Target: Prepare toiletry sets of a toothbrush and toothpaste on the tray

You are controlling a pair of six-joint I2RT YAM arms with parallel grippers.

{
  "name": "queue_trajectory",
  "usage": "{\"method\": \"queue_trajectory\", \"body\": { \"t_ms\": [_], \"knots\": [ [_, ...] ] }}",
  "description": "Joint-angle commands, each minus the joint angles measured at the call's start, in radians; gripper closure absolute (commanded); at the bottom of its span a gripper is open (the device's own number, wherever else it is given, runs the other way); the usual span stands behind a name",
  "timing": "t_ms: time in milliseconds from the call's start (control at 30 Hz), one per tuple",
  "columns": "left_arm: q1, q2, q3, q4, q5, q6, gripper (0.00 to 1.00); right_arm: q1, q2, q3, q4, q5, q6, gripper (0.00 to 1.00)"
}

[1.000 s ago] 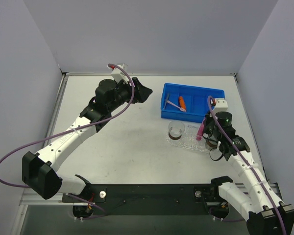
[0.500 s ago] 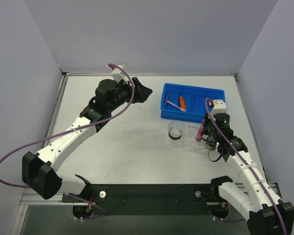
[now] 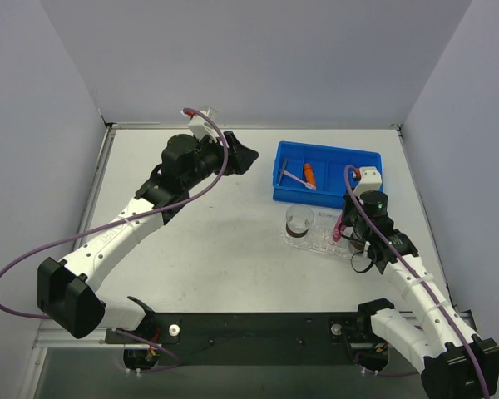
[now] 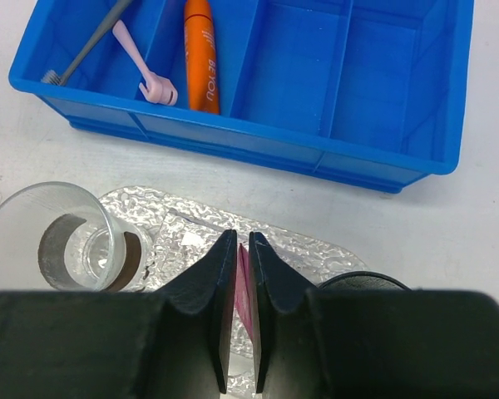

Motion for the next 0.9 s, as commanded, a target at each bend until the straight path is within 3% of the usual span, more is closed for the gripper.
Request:
{"method": "queue_trajectory", "body": {
  "t_ms": [0, 233, 567, 700, 867],
  "knots": [
    [0.007, -0.014, 0.003, 0.037, 0.011, -0.006, 0.16, 0.013, 0.007, -0.022, 0.061, 0.045, -0.018, 0.92],
    [0.007, -0.014, 0.000, 0.041, 0.014, -0.009, 0.16, 0.022, -0.011, -0.010, 0.042, 0.051, -0.028, 0.86],
    [0.007, -0.008, -0.006, 0.041, 0.020, -0.014, 0.16, 0.027, -0.025, 0.072, -0.027, 0.047, -0.003, 0.57],
    [0.007, -0.003, -0.003, 0.017, 0.012, -0.014, 0.16, 0.027, -0.036, 0.133, -0.070, 0.027, 0.035, 0.53],
    [0.006, 0.029, 0.031, -0.015, 0.015, -0.003, 0.17, 0.024, 0.041, 0.275, -0.256, -0.022, 0.116, 0.53]
  ]
}}
